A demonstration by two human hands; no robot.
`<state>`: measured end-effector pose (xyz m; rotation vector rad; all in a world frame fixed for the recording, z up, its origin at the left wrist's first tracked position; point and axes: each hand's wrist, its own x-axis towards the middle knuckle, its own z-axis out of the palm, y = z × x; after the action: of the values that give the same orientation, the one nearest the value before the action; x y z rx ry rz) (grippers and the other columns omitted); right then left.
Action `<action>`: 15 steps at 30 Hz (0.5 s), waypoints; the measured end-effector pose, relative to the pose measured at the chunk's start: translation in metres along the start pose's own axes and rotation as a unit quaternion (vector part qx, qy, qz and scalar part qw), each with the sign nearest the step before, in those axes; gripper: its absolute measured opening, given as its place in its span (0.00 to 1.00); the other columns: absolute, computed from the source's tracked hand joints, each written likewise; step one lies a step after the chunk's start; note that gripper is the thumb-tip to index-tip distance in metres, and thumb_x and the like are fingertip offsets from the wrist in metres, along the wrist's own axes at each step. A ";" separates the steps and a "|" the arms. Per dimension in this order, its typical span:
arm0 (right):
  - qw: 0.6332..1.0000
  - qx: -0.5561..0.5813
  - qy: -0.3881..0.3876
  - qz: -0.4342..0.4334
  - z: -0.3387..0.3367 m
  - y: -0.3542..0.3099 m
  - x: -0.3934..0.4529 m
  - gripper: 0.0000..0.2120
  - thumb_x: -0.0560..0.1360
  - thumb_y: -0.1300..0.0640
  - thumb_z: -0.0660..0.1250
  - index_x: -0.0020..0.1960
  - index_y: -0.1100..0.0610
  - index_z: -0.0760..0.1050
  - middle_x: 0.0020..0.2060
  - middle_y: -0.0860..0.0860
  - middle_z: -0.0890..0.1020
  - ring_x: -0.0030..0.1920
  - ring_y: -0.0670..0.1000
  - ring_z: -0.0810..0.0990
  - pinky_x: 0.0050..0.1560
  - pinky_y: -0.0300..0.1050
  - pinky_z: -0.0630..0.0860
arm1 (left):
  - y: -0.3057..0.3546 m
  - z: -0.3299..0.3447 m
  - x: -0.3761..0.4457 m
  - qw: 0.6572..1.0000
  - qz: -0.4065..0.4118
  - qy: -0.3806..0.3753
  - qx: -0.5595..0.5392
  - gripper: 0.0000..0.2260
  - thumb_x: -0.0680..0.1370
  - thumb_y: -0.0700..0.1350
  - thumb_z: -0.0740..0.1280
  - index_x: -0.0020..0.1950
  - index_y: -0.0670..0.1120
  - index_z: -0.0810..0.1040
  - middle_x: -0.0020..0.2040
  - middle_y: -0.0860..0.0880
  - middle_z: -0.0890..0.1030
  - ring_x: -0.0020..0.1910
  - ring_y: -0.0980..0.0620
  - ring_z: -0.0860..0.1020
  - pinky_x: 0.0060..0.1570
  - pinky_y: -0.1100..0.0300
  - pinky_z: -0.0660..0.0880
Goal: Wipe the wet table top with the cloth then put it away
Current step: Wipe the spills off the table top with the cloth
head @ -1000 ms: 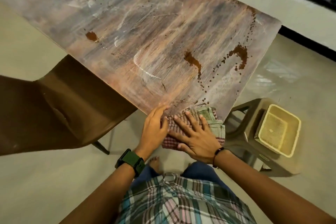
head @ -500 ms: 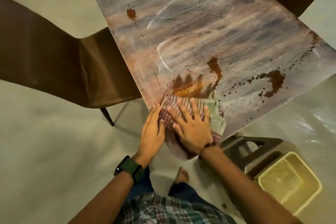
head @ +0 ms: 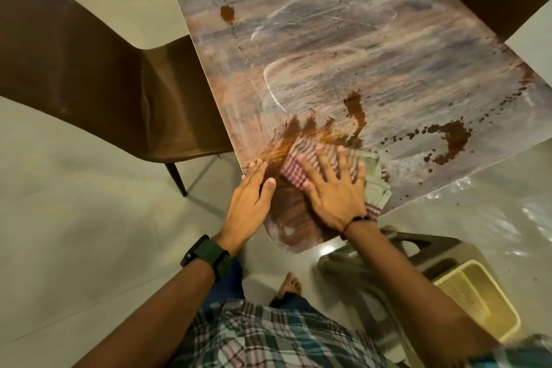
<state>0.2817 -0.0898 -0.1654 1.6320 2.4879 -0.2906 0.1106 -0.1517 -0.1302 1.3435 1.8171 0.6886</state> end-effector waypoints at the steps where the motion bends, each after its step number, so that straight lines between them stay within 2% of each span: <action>1: 0.999 -0.011 0.007 -0.044 0.007 -0.014 -0.018 0.26 0.78 0.39 0.36 0.76 0.40 0.47 0.76 0.50 0.53 0.75 0.63 0.52 0.69 0.68 0.43 | 0.002 -0.001 -0.001 1.000 -0.005 -0.004 -0.012 0.21 0.82 0.49 0.53 0.74 0.47 0.59 0.75 0.50 0.58 0.74 0.53 0.55 0.69 0.64 0.48; 3: 0.994 -0.019 0.002 -0.104 0.019 -0.034 -0.055 0.25 0.80 0.41 0.38 0.74 0.42 0.56 0.74 0.51 0.63 0.72 0.63 0.60 0.66 0.68 0.50 | 0.003 -0.005 -0.001 0.999 -0.014 -0.011 -0.033 0.20 0.82 0.50 0.52 0.74 0.48 0.61 0.75 0.50 0.59 0.73 0.54 0.57 0.68 0.65 0.50; 5: 0.990 -0.016 -0.006 -0.138 0.025 -0.039 -0.075 0.24 0.80 0.41 0.40 0.73 0.40 0.58 0.73 0.50 0.65 0.72 0.62 0.59 0.65 0.68 0.52 | 0.001 -0.012 0.003 0.998 -0.032 -0.021 -0.059 0.19 0.82 0.50 0.52 0.73 0.48 0.63 0.74 0.50 0.62 0.72 0.54 0.59 0.67 0.66 0.52; 7: 0.989 -0.011 0.005 -0.148 0.024 -0.040 -0.073 0.23 0.80 0.41 0.40 0.73 0.40 0.58 0.73 0.49 0.64 0.72 0.61 0.58 0.65 0.69 0.52 | -0.002 -0.018 0.008 0.994 -0.049 -0.033 -0.091 0.19 0.82 0.51 0.53 0.71 0.47 0.66 0.72 0.50 0.66 0.71 0.53 0.63 0.70 0.63 0.54; 9: 0.991 -0.015 -0.003 -0.136 0.020 -0.048 -0.055 0.24 0.80 0.41 0.40 0.73 0.40 0.57 0.74 0.49 0.62 0.73 0.62 0.57 0.67 0.69 0.47 | -0.002 -0.022 0.013 0.985 -0.070 -0.042 -0.154 0.18 0.81 0.51 0.55 0.69 0.47 0.70 0.70 0.50 0.69 0.69 0.52 0.66 0.71 0.54 0.59; 10: 0.992 -0.011 -0.006 -0.124 0.017 -0.057 -0.044 0.24 0.79 0.41 0.41 0.74 0.40 0.55 0.76 0.49 0.59 0.74 0.63 0.55 0.68 0.69 0.44 | -0.001 -0.024 0.014 0.978 -0.086 -0.046 -0.183 0.17 0.80 0.49 0.56 0.68 0.47 0.71 0.68 0.50 0.71 0.67 0.52 0.68 0.70 0.53 0.61; 13: 0.997 -0.002 -0.018 -0.077 0.008 -0.082 -0.007 0.26 0.78 0.41 0.39 0.76 0.40 0.42 0.77 0.48 0.43 0.76 0.61 0.40 0.67 0.67 0.33 | 0.007 -0.033 0.023 0.968 -0.108 -0.036 -0.223 0.13 0.80 0.41 0.57 0.62 0.49 0.75 0.61 0.51 0.76 0.60 0.54 0.72 0.58 0.62 0.69; 15: 0.997 -0.003 -0.022 -0.071 0.006 -0.087 0.001 0.27 0.77 0.41 0.38 0.74 0.39 0.37 0.77 0.48 0.41 0.75 0.60 0.38 0.67 0.67 0.32 | 0.010 -0.041 0.034 0.961 -0.114 -0.003 -0.253 0.13 0.79 0.40 0.58 0.61 0.49 0.74 0.58 0.51 0.76 0.60 0.53 0.73 0.57 0.63 0.68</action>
<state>0.2019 -0.1239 -0.1643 1.4326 2.5741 -0.3327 0.0769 -0.1161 -0.1082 0.7851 1.6091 0.9412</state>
